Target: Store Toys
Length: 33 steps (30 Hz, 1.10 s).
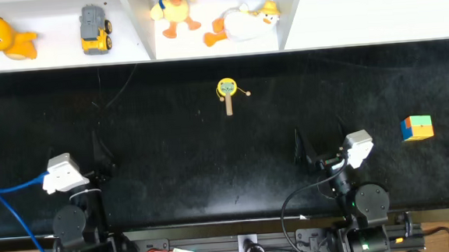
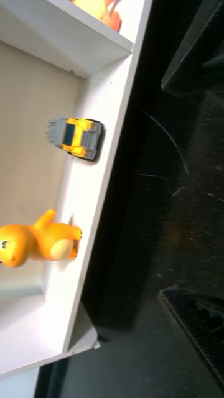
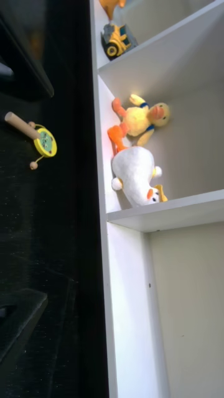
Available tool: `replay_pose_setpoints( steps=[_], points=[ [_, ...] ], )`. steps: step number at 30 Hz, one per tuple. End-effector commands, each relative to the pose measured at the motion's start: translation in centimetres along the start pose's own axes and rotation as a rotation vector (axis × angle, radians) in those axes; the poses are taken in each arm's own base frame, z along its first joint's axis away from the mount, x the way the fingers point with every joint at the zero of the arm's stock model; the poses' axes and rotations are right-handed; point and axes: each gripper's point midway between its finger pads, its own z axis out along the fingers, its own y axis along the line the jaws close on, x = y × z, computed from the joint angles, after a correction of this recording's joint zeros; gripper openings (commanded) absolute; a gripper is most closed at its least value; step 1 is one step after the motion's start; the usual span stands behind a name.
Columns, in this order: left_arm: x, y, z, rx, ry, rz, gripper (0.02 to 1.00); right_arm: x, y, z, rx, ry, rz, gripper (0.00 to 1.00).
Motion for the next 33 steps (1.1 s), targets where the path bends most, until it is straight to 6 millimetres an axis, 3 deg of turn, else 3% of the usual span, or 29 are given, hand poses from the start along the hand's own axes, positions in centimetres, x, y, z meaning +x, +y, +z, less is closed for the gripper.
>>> replay_pose_setpoints(
  steps=[1, 8, 17, 33],
  points=[
    [-1.0, 0.2, -0.1, -0.009, -0.046, -0.019, 0.996, 0.3, -0.2, 0.0, 0.007, -0.001, 0.007, 0.996],
    [-2.8, 0.3, -0.2, -0.016, -0.119, -0.020, 0.998, 0.3, -0.2, 0.0, 0.007, -0.001, 0.007, 0.993],
    [1.4, 0.5, -0.1, -0.024, 0.050, -0.018, 0.998, 0.3, -0.2, 0.0, 0.008, -0.001, 0.007, 0.996],
    [1.4, 0.5, -0.1, -0.022, 0.053, 0.001, 0.998, 0.3, -0.2, 0.0, 0.008, -0.001, 0.007, 0.993]
  ],
)
